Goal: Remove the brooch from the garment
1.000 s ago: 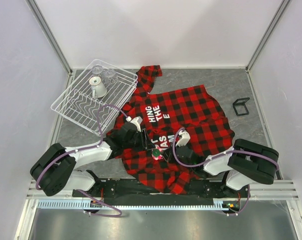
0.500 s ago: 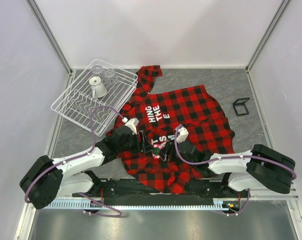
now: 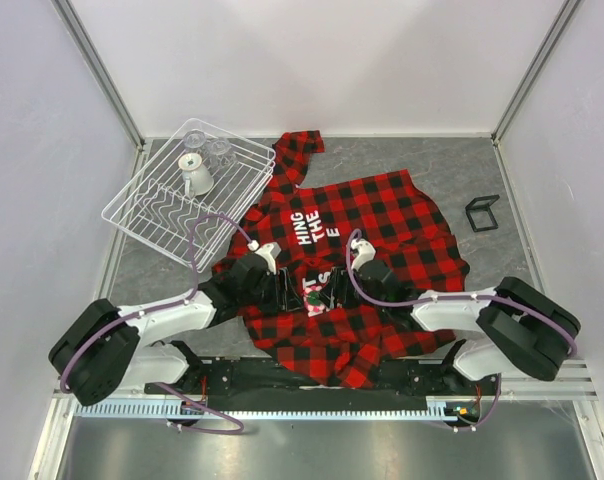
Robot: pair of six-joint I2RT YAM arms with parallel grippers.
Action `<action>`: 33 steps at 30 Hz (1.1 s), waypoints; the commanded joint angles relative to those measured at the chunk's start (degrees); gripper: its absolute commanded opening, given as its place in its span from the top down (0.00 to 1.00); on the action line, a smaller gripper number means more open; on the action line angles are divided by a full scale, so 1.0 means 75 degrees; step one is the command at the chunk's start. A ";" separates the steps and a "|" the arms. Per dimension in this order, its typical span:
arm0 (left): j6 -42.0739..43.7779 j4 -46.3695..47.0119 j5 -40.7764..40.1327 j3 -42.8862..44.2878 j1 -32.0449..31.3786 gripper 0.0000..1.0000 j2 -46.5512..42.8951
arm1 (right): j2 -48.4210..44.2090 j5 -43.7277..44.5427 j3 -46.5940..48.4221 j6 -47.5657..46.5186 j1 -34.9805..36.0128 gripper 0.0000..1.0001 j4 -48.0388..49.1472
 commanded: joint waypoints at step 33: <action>0.0241 0.0513 0.0144 -0.0090 0.0007 0.91 0.0420 | 0.0934 -0.2809 0.0031 0.0168 -0.0253 0.70 0.1891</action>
